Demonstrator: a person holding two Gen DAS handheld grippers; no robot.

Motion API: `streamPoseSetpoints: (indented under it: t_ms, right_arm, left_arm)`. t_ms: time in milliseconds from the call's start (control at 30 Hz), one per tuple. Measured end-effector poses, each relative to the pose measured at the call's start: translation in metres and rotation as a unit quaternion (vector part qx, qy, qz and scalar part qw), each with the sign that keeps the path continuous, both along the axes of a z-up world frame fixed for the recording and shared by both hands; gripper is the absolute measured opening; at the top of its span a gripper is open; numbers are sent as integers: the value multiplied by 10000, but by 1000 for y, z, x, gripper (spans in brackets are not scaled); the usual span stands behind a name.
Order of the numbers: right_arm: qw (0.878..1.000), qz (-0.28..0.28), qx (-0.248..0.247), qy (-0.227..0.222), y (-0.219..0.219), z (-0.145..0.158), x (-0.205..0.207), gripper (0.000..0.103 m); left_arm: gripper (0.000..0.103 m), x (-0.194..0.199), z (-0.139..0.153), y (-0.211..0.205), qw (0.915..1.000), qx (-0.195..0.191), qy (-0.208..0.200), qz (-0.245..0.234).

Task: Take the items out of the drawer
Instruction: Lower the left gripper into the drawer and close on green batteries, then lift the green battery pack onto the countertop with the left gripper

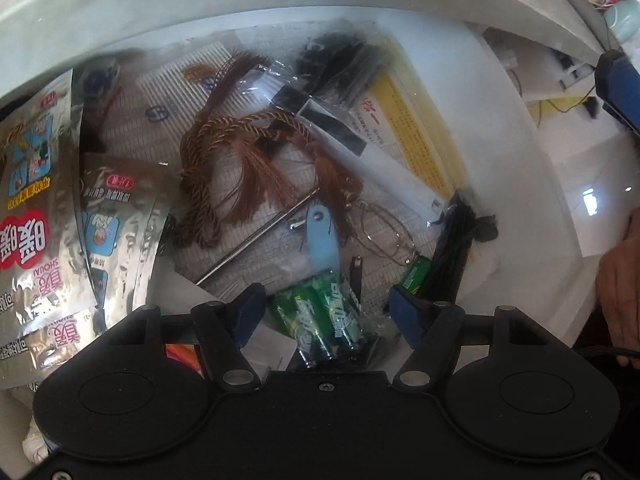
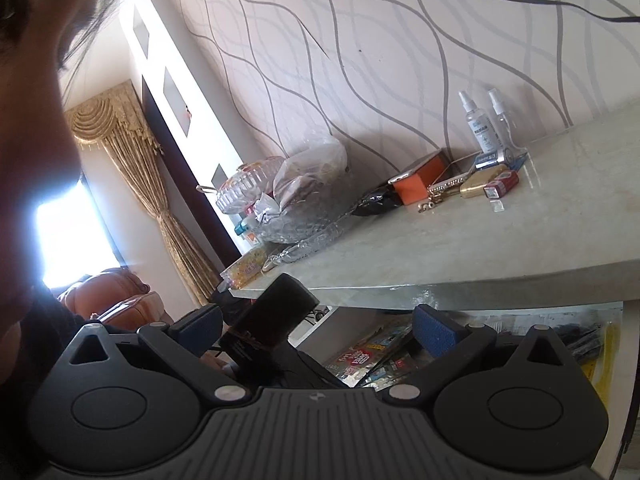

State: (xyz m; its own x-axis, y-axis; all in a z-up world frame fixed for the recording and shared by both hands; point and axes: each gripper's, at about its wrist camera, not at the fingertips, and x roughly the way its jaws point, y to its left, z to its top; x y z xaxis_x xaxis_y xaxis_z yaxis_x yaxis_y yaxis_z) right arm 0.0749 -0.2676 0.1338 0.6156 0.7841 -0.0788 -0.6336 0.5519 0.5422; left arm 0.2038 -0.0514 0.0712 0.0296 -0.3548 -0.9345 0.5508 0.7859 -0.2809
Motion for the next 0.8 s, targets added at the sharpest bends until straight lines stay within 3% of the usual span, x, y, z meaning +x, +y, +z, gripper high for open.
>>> streamPoseSetpoints:
  t_ms: [133,200,300,400,467,500,567,800]
  right_arm:
    - [10000,-1,42,-58,-1,0,-2,103]
    - [9999,-10,73,-82,-2,0,-2,103]
    - [9999,-3,146,-84,-5,0,-2,103]
    - [9998,20,202,-63,-6,0,-2,103]
    - [9997,9,216,-68,-7,0,-2,103]
    - [9997,3,222,-71,-7,0,-2,103]
    - [9997,-29,236,-79,-7,1,-2,103]
    - [9996,-85,257,-49,-8,1,-1,103]
  left_arm:
    - [70,1,0,-3,9987,215,124,447]
    - [78,0,0,-4,9974,240,219,649]
    - [84,-6,-4,-8,9963,287,350,726]
    - [83,-10,-4,-9,9959,337,266,793]
    - [75,-10,-3,-6,9951,335,229,898]
    - [58,-10,-1,-4,9947,357,174,946]
    - [38,-9,-2,4,9937,300,236,1056]
    - [38,-21,5,9,9960,171,-115,865]
